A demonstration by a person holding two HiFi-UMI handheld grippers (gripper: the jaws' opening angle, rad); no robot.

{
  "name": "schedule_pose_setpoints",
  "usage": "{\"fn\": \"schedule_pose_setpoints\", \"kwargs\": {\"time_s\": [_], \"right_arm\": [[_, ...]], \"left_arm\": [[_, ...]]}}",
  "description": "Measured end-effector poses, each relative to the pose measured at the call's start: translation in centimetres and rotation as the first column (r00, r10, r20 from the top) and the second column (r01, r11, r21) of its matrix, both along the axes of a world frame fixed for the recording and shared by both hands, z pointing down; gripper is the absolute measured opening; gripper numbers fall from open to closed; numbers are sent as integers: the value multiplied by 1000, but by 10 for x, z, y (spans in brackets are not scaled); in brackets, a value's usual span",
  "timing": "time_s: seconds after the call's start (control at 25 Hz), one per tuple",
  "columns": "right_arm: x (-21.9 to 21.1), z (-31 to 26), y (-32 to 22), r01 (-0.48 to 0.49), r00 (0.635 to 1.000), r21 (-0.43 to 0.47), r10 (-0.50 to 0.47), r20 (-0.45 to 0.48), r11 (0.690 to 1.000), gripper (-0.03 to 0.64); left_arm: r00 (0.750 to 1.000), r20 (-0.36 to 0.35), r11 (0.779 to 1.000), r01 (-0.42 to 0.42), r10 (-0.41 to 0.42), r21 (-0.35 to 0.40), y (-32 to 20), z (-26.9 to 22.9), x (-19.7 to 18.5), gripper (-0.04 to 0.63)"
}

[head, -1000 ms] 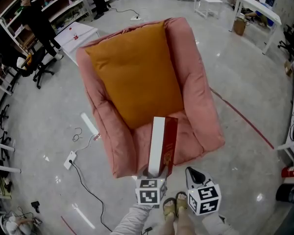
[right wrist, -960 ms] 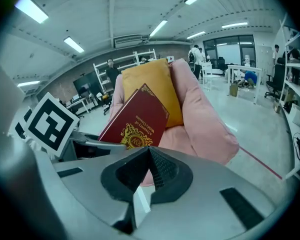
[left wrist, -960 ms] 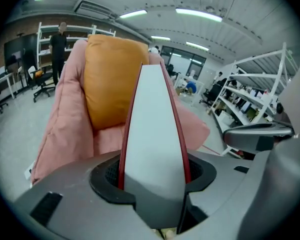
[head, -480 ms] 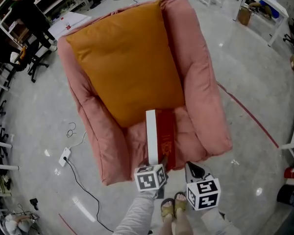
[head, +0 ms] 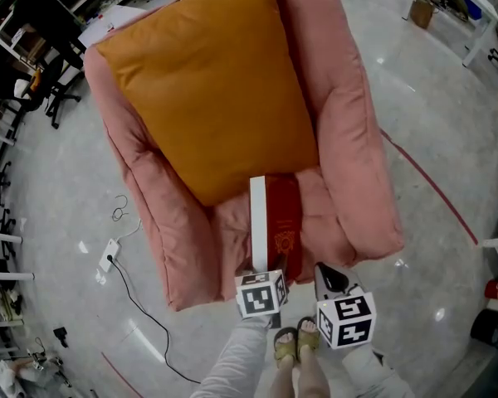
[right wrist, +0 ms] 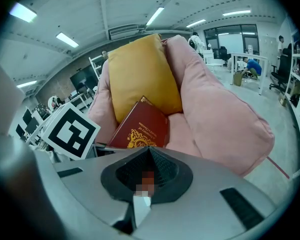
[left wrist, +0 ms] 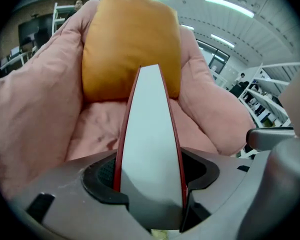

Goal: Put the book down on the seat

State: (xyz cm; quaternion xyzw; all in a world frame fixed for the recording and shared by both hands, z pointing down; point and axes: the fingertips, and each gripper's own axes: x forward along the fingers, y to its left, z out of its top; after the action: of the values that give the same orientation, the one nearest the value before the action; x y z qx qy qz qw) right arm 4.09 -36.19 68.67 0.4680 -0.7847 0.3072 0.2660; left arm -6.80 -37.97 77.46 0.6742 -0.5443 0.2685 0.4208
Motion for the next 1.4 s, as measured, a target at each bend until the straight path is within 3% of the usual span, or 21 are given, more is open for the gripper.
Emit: {"fn": "schedule_pose_setpoints", "kwargs": {"time_s": [0.24,0.68,1.0,1.08,1.4], "right_arm": [[0,0,8,3,1000,-9,-3,2,1000,5],[-10,-14,24,16,1000,-1,-16,-2,1000,5],[-20,-38,49,21,1000,12,-21,-9,1000,5],[-22,-48,57,17,1000,17,-17,-6,1000,5],[-29,-93,90,24,1000,50,-24,0,998,5]], "left_arm": [[997,57,999,53,-52,-13,16,6,-29,387],[992,69,993,113,-110,-32,64,-14,-66,391],[992,54,991,106,-110,78,80,-73,-63,106],[992,50,989,110,-115,100,85,-90,-61,6],[995,91,987,15,-30,160,117,-158,-50,6]]}}
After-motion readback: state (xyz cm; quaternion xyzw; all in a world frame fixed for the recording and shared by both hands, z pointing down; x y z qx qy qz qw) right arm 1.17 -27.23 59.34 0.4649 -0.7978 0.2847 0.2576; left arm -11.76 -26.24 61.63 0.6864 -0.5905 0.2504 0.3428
